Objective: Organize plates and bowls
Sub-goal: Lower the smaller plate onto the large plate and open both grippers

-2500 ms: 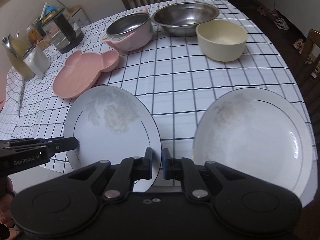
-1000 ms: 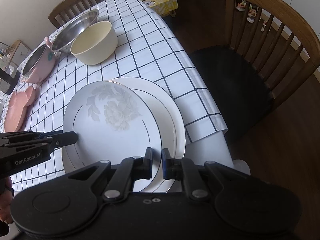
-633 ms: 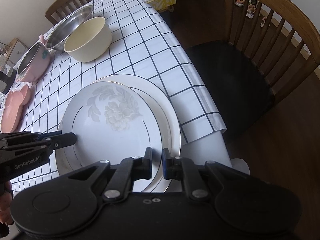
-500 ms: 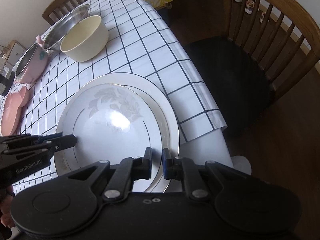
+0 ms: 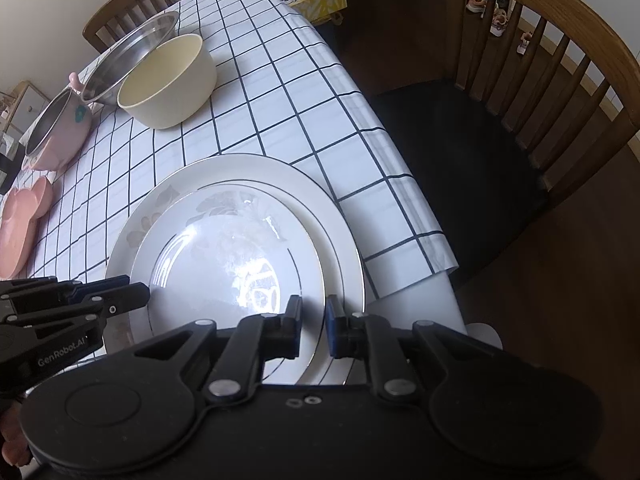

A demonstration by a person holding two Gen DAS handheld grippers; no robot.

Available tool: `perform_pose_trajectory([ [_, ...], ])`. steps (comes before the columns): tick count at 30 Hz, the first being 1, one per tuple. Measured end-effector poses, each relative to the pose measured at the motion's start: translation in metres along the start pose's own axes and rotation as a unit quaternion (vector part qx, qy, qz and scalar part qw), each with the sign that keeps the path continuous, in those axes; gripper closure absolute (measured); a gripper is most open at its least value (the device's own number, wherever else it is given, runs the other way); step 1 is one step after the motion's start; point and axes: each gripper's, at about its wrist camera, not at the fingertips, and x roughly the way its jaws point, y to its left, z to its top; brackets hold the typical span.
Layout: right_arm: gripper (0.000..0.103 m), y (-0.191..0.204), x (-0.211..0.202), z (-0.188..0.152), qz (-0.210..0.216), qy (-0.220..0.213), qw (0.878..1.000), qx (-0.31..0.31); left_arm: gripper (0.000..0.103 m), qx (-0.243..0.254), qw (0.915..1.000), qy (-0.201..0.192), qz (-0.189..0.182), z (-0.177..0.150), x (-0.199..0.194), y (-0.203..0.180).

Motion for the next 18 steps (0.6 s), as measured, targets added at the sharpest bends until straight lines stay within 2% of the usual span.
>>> perform_pose_trajectory([
  [10,0.079,0.005,-0.006,-0.003,-0.012,-0.005,1.0,-0.011,0.089,-0.005,0.9999,-0.014,0.002,-0.006,-0.012,0.003],
  [13,0.072,0.009,-0.015,-0.005,-0.013,-0.016,1.0,-0.02,0.089,-0.006,0.9997,-0.025,-0.001,-0.008,-0.022,0.003],
  [18,0.068,0.02,-0.034,-0.008,-0.008,-0.043,0.998,-0.042,0.089,0.003,0.9987,-0.052,0.003,-0.012,-0.041,0.001],
])
